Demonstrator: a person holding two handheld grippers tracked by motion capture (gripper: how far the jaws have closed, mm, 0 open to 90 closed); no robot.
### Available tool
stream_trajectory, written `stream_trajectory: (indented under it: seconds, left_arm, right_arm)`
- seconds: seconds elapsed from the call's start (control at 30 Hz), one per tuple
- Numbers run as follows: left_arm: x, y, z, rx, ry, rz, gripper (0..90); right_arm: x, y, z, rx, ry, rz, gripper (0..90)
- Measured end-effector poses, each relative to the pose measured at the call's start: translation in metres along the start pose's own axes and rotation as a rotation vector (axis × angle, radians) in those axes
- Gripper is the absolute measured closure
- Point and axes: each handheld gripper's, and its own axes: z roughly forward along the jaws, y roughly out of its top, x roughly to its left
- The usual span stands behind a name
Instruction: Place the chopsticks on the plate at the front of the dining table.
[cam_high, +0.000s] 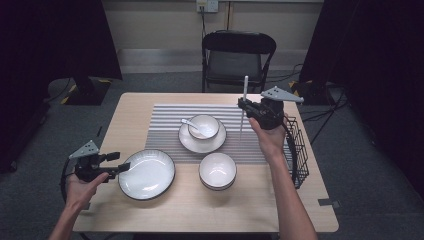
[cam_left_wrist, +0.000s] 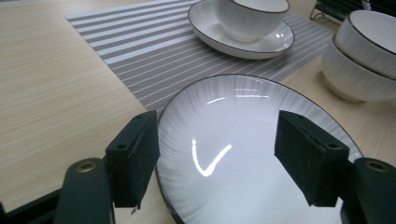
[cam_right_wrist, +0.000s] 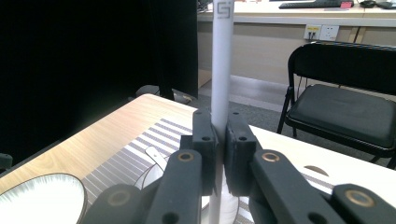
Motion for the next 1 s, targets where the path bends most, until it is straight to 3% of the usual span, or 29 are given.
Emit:
stream_trajectory:
  seconds: [0.4,0.53,0.6,0.67,1.0]
  left_arm:
    - [-0.017,-0.004,-0.003,-0.009,-0.058,0.021,30.8]
    - [-0.024,-0.005,-0.002,0.023,-0.051,0.021,32.1]
    - [-0.025,-0.006,-0.003,0.011,-0.054,0.026,33.6]
    - [-0.026,-0.007,-0.003,-0.004,-0.064,0.005,33.7]
    - [-0.036,-0.01,-0.003,0.008,-0.061,0.037,33.6]
  right_arm:
    - [0.014,0.006,0.008,-0.01,0.038,-0.014,85.3]
    - [0.022,0.008,0.013,-0.012,0.057,-0.024,85.3]
    - [0.027,0.008,0.017,-0.009,0.068,-0.031,85.3]
    - [0.03,0.008,0.02,-0.007,0.08,-0.034,85.3]
    - [0.045,0.006,0.031,-0.006,0.121,-0.034,85.3]
